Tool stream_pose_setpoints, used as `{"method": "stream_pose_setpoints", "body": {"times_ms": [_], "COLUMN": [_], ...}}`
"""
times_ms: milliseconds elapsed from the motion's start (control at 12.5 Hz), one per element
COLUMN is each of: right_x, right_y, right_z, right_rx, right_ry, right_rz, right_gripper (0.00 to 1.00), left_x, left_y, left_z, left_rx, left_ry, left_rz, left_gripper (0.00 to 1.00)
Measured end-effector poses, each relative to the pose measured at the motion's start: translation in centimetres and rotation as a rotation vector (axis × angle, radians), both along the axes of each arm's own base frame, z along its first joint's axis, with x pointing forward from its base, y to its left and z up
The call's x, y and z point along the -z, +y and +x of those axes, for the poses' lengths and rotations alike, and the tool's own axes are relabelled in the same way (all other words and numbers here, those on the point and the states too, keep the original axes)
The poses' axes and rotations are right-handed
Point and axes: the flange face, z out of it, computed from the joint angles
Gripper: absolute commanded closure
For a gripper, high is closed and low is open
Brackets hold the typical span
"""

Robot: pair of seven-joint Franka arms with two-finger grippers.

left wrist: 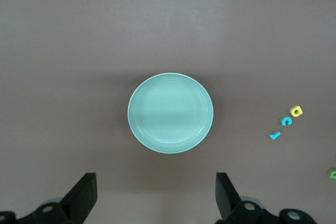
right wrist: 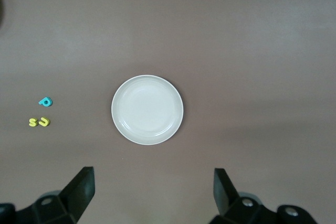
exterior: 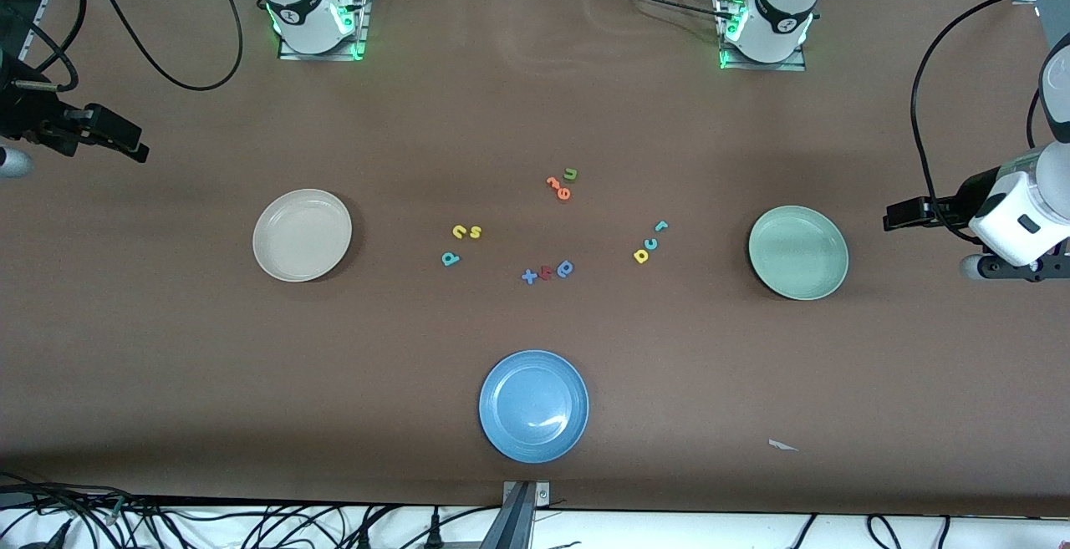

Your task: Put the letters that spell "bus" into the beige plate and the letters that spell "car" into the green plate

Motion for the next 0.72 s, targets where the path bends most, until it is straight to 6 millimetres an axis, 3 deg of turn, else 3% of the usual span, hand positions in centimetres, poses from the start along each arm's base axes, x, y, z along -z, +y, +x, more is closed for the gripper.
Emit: {"method": "stream_pose_setpoints", "body": {"times_ms": [722], "right_x": [0.00], "right_y": [0.00], "right_z": [0.00], "right_rx": [0.000], "right_ry": [0.000], "right_rz": [0.000], "right_gripper": [0.00], "left_x": [0.57], "left_y": [0.01], "left_z": [0.13], "left_rx": [0.000], "left_ry": [0.010], "left_rz": [-0.001], "left_gripper": [0.00]}}
